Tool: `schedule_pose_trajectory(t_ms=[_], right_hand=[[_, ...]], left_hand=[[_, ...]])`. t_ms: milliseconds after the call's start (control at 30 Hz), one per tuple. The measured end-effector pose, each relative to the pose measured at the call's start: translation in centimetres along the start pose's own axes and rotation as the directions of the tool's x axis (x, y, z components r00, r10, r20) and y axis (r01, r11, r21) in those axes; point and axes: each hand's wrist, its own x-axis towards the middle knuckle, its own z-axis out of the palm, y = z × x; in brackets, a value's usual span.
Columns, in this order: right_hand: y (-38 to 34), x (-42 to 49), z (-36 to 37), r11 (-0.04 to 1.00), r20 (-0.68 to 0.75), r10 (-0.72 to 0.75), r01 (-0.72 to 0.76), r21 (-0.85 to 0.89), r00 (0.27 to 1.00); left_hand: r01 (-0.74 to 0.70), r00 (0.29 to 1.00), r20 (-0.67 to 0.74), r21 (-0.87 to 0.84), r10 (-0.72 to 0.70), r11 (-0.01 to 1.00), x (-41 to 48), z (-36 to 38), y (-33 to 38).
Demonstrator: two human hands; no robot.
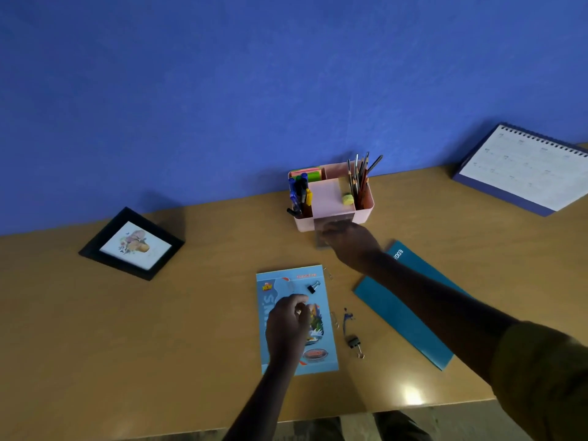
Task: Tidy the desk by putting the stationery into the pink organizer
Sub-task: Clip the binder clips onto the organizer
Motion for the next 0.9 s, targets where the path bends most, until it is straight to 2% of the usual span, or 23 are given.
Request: schedule_pose_trajectory(t_ms=[300,567,800,900], right_hand=[[0.4,1.3,1.0,1.0,0.132,0.005,-0.003,-0.021,0.991],[0.5,2.2,1.4,0.996,0.157,0.07,-0.078,0.045,0.985],[0.6,2.0,1.3,0.998,0.173,0.065,-0.068,0.013,0.983],[0.5,1.3,1.0,0.996,0.127,0.086,-0.087,0.003,0.988]], left_hand=[[-0.068,0.998,0.013,0.112,0.067,0.991,2.7,0.2,0.4],[-0.127,0.99,0.086,0.242,0.109,0.962,4.6,0.8,1.2],[-0.149,0.986,0.124,0.327,0.114,0.933,5.1,1.0,1.7],[-0.159,0.984,0.136,0.361,0.116,0.919,5.2,1.1,1.9]])
